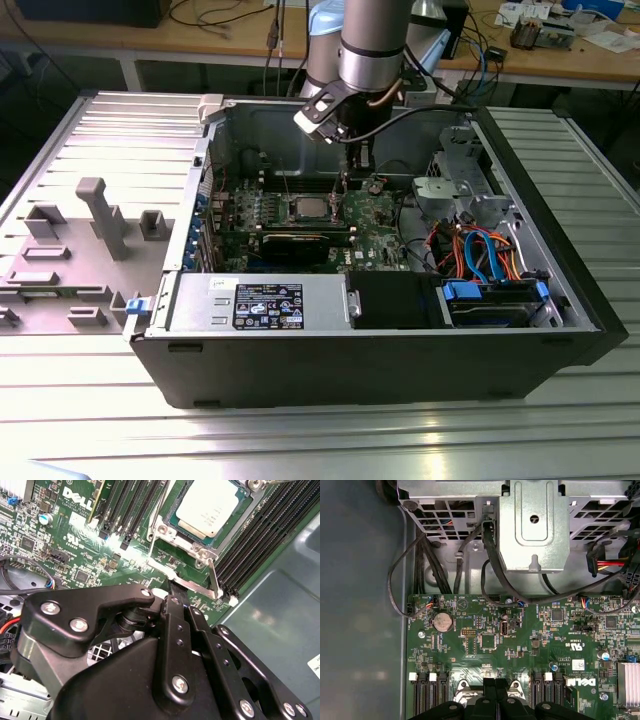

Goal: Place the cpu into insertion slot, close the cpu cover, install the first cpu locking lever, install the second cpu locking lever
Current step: 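Close the cpu cover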

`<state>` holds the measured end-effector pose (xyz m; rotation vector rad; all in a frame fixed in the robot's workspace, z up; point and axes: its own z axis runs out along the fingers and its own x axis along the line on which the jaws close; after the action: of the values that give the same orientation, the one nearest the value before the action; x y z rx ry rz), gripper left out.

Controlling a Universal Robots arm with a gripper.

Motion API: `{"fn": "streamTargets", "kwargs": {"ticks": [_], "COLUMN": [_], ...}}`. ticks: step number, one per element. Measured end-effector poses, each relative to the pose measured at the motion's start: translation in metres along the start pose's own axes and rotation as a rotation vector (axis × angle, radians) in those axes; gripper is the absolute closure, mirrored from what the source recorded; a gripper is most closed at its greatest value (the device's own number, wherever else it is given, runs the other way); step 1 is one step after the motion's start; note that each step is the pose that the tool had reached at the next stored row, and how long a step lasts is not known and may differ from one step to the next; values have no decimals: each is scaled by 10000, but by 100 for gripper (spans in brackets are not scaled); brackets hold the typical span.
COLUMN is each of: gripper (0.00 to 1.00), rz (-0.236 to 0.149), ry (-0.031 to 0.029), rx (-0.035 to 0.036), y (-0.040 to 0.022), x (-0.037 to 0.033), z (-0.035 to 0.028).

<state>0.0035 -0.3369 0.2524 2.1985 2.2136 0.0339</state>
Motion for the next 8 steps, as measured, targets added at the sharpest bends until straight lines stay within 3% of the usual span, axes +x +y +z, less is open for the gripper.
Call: {"fn": "streamTargets", "kwargs": {"ticks": [8], "gripper": [89], "rz": [0], "ry": [-1], "rx": [0], "y": [-29], "x": [0], "z": [-1]}}
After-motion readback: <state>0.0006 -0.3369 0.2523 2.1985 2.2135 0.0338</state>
